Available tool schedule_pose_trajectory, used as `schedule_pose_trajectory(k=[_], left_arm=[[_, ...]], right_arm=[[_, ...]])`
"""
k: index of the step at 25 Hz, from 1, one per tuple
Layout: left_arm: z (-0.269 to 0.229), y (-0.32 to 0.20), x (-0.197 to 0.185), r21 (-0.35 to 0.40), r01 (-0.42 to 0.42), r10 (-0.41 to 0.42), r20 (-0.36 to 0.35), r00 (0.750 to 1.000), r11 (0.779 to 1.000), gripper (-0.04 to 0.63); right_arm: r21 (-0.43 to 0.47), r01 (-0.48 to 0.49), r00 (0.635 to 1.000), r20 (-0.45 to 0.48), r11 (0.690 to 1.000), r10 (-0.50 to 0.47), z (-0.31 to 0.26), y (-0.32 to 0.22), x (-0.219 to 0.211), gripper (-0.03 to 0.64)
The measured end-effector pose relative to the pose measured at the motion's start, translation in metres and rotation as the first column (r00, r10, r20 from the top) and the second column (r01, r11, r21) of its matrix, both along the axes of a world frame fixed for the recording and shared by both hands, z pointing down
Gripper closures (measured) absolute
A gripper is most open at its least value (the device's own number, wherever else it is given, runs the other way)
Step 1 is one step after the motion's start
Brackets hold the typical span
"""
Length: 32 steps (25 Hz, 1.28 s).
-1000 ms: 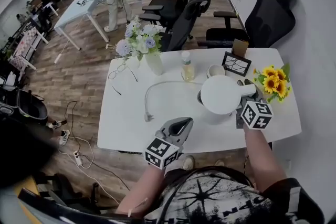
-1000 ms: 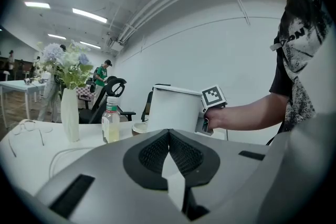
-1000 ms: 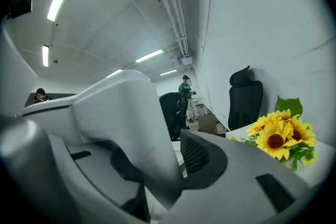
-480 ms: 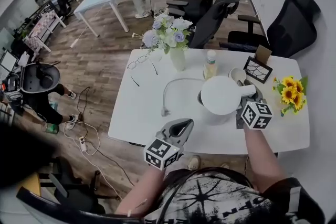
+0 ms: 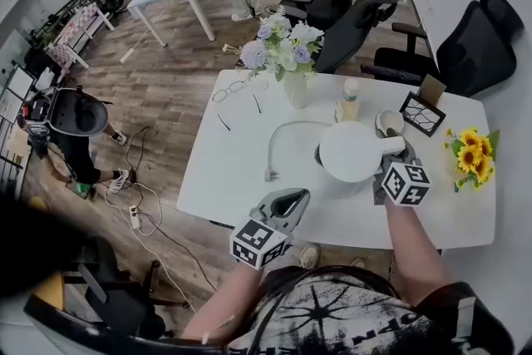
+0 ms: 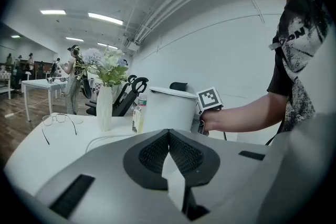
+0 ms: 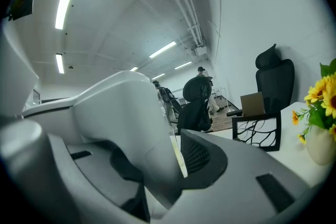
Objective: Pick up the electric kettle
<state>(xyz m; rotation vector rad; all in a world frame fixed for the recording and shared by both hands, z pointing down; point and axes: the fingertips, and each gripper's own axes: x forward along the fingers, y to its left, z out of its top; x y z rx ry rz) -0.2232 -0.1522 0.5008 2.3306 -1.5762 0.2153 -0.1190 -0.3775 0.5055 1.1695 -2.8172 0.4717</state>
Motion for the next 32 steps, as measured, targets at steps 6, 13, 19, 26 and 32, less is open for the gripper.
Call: schedule_pose_trajectory(k=[6, 13, 19, 26, 32], left_arm=[[0.006, 0.0, -0.006, -0.021, 0.017, -0.017, -0.002, 1.0, 1.0, 0.586], [0.016, 0.001, -0.005, -0.048, 0.006, -0.006, 0.001, 1.0, 0.999, 0.586], [0.019, 0.002, -0.002, -0.054, 0.0, -0.001, -0.01, 1.0, 0.999, 0.586], [0.017, 0.003, -0.002, -0.043, 0.005, -0.005, -0.008, 1.0, 0.999, 0.586], [0.009, 0.003, -0.004, -0.023, 0.017, -0.017, -0.008, 1.0, 1.0, 0.585]], right_arm=[[-0.023, 0.008, 1.0, 0.0, 1.0, -0.008, 0.015, -0.004, -0.006, 0.477], [-0.018, 0.021, 1.0, -0.001, 1.0, -0.021, 0.022, -0.005, -0.013, 0.472], [-0.007, 0.027, 1.0, -0.01, 1.0, -0.027, 0.022, -0.005, -0.014, 0.472], [-0.008, 0.056, 0.998, -0.02, 0.998, -0.057, 0.024, -0.004, -0.015, 0.473], [-0.006, 0.082, 0.996, -0.033, 0.997, -0.082, 0.025, -0.002, -0.018, 0.472]])
